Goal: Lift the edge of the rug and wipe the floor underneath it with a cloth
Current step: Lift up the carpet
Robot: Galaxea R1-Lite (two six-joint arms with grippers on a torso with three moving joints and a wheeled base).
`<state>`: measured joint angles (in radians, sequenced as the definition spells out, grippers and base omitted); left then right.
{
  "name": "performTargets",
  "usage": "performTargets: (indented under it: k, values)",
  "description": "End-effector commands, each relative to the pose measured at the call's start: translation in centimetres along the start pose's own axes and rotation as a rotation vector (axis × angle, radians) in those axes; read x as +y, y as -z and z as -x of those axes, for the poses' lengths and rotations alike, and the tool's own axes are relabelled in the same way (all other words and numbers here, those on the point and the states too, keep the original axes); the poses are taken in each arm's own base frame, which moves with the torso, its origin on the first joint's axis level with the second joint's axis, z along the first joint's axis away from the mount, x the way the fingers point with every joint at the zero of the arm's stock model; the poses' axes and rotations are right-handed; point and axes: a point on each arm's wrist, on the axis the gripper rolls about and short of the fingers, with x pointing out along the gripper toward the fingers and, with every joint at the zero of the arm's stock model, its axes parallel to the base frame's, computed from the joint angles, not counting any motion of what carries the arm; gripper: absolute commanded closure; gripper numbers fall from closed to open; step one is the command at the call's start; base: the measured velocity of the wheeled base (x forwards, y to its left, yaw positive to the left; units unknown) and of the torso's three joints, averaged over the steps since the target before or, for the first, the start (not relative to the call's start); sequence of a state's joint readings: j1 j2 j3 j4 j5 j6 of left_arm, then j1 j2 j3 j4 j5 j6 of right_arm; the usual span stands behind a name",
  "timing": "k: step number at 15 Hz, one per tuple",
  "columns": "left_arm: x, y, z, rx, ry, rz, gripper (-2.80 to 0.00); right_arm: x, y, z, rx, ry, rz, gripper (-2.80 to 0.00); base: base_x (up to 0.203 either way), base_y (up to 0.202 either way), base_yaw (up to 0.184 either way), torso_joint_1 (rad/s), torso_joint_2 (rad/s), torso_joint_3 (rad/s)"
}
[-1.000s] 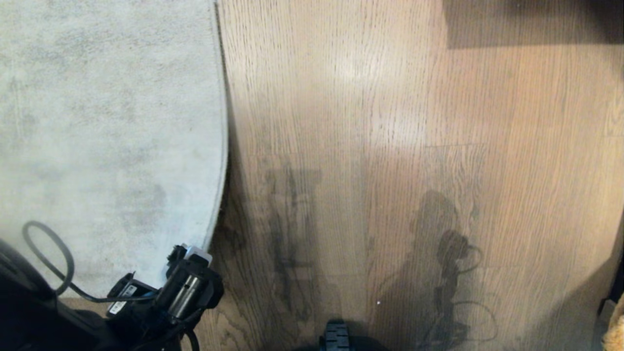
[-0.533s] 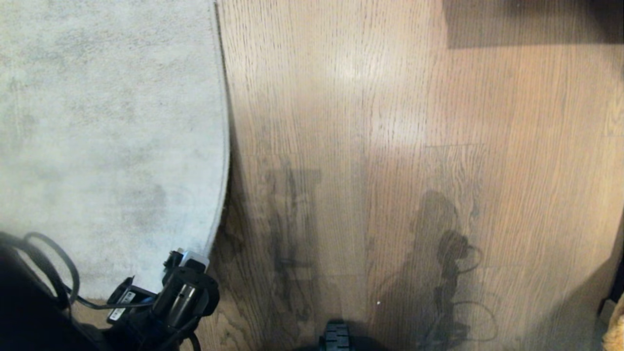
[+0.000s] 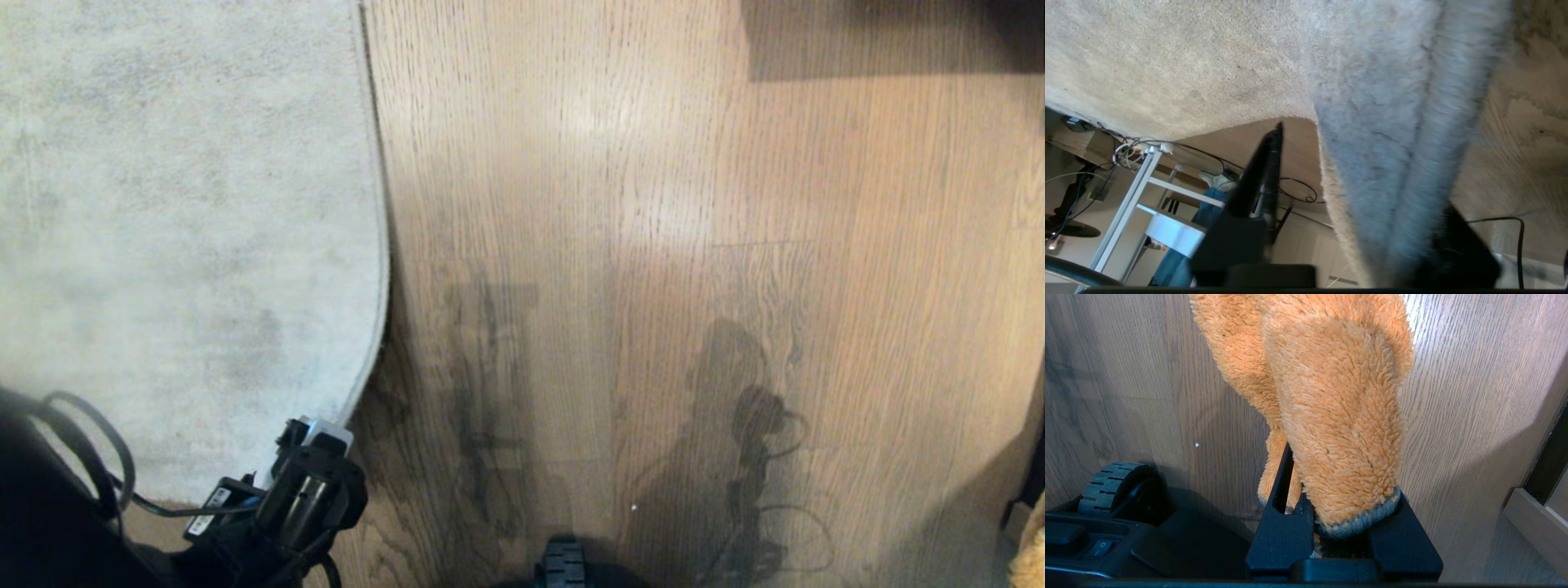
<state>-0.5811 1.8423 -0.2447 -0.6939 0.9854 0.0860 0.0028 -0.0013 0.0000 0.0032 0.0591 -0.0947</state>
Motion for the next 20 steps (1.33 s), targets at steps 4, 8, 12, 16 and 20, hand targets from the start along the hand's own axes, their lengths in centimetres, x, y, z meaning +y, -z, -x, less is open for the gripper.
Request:
performTargets:
  k: [4,8,12,16,20]
  values:
    - [1.1,-0.4,0.7,-0.032,0.005,0.047,0.0,0.0,0.0,0.0,0.001,-0.001,0.0,0.0,0.0,0.0,0.0,0.0,0.0,0.0]
    - [2.4,-0.3,1.2,-0.047,-0.005,0.09,0.0,0.0,0.0,0.0,0.001,-0.001,0.0,0.0,0.0,0.0,0.0,0.0,0.0,0.0]
    - [3.9,0.1,1.7,-0.065,-0.021,0.138,0.0,0.0,0.0,0.0,0.001,-0.001,0.0,0.0,0.0,0.0,0.0,0.0,0.0,0.0]
    - [7.2,0.1,2.5,-0.096,-0.085,0.151,0.0,0.0,0.0,0.0,0.001,-0.001,0.0,0.0,0.0,0.0,0.0,0.0,0.0,0.0]
    - [9.8,0.9,3.0,-0.112,-0.116,0.185,0.0,0.0,0.0,0.0,0.001,-0.001,0.0,0.0,0.0,0.0,0.0,0.0,0.0,0.0]
